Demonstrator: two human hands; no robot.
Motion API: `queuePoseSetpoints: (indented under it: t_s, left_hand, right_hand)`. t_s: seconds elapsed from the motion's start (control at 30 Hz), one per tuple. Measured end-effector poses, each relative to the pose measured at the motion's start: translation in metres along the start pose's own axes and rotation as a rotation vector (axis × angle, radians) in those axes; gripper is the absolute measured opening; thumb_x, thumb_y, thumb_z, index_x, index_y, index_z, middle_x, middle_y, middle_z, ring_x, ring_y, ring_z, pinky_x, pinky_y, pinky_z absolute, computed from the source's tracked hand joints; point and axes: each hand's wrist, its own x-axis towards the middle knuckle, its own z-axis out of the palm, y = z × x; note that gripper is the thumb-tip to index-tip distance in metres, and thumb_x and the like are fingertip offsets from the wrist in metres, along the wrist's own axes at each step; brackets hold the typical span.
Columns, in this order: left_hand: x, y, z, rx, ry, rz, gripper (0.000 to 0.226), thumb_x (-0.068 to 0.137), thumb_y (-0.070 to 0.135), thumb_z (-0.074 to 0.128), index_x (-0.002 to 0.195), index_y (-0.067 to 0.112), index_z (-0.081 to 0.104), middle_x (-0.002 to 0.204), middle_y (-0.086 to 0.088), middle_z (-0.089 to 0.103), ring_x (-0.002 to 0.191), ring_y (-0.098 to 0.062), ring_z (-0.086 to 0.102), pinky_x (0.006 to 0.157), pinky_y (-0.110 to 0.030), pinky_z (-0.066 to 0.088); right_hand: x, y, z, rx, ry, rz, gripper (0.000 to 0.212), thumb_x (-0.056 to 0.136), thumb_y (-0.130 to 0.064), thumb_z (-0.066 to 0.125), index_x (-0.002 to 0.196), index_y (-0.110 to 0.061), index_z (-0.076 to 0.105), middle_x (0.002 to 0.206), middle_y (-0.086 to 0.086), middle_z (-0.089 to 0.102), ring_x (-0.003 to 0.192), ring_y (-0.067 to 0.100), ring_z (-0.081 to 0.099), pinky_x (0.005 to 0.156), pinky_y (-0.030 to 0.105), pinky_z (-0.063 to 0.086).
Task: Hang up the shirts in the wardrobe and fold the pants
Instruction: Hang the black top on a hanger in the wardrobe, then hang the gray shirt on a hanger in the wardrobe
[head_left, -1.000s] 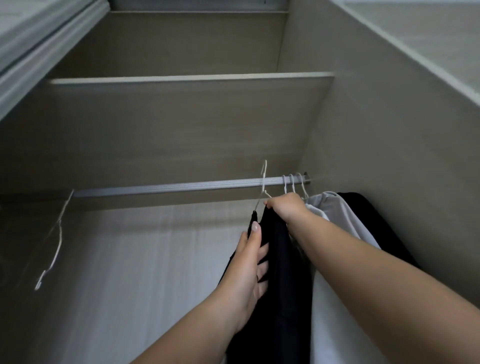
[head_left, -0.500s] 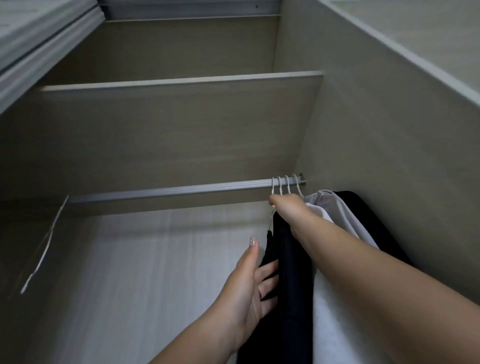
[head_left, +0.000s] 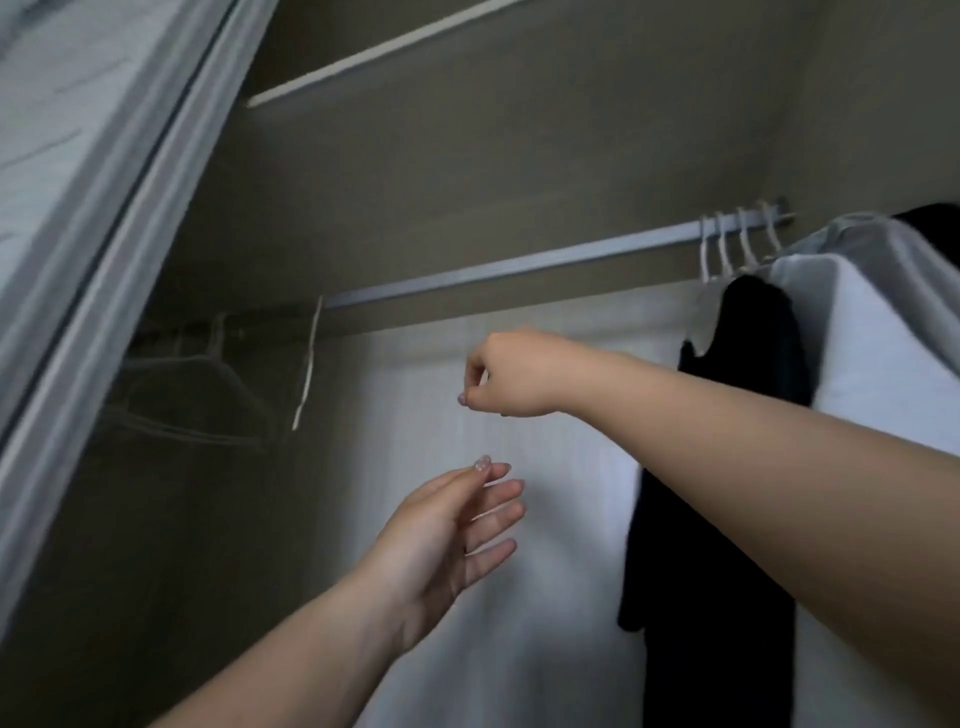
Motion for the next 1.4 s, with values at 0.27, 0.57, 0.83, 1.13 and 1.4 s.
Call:
queuePoseSetpoints:
  t_s: [0.27, 0.57, 0.83, 1.13, 1.4]
  left_hand:
    - [-0.107, 0.035, -0.098, 0.195, 0.379, 0.08, 0.015, 0.092, 0.029, 0.058, 0.09, 0.018, 0.068, 0.078, 0.003, 0.071, 0.066, -0.007, 0.066, 0.076, -0.03, 0.051]
    - [-0.3, 0.086, -0.136, 0.339, 0.692, 0.165, 0.024, 0.069, 0.035, 0.068, 0.086, 0.019, 0.076, 0.086, -0.001, 0.071, 0.077, -0.012, 0.069, 0.076, -0.032, 0.059]
    - [-0.523, 0.114, -0.096, 0.507, 1.24, 0.124, 0.016, 0.085, 0.025, 0.062, 0.093, 0.015, 0.07, 0.085, -0.001, 0.072, 0.076, -0.011, 0.069, 0.08, -0.032, 0.055]
    - [-0.747, 0.155, 0.042, 0.642, 1.82, 0.213, 0.018, 0.091, 0.02, 0.06, 0.08, 0.018, 0.074, 0.082, 0.001, 0.074, 0.07, -0.008, 0.069, 0.07, -0.026, 0.053]
    - [-0.902, 0.149, 0.19, 0.665, 2.24, 0.343, 0.016, 0.092, 0.023, 0.059, 0.086, 0.019, 0.074, 0.088, -0.001, 0.074, 0.078, -0.011, 0.068, 0.082, -0.033, 0.053]
  right_hand:
    - [0.008, -0.104, 0.035, 0.553, 0.149, -0.213, 0.016, 0.088, -0.04, 0.055, 0.078, -0.029, 0.062, 0.071, -0.01, 0.064, 0.078, 0.012, 0.065, 0.07, 0.026, 0.047]
    - [-0.062, -0.238, 0.032, 1.381, -0.068, -0.495, 0.01, 0.091, -0.034, 0.056, 0.09, -0.036, 0.066, 0.086, -0.014, 0.07, 0.085, 0.0, 0.066, 0.08, 0.026, 0.055]
    - [-0.186, -0.406, -0.017, 1.995, -0.527, -0.718, 0.016, 0.092, -0.017, 0.056, 0.097, -0.032, 0.06, 0.103, 0.006, 0.065, 0.09, 0.007, 0.063, 0.081, 0.028, 0.051]
    - [-0.35, -0.55, -0.167, 2.184, -0.884, -1.151, 0.017, 0.092, -0.018, 0.056, 0.106, -0.029, 0.059, 0.108, 0.003, 0.064, 0.097, 0.014, 0.063, 0.073, 0.019, 0.053]
    - [-0.502, -0.616, -0.308, 2.129, -1.14, -1.668, 0.015, 0.092, -0.024, 0.056, 0.105, -0.032, 0.057, 0.107, -0.005, 0.065, 0.099, 0.006, 0.062, 0.081, 0.022, 0.054]
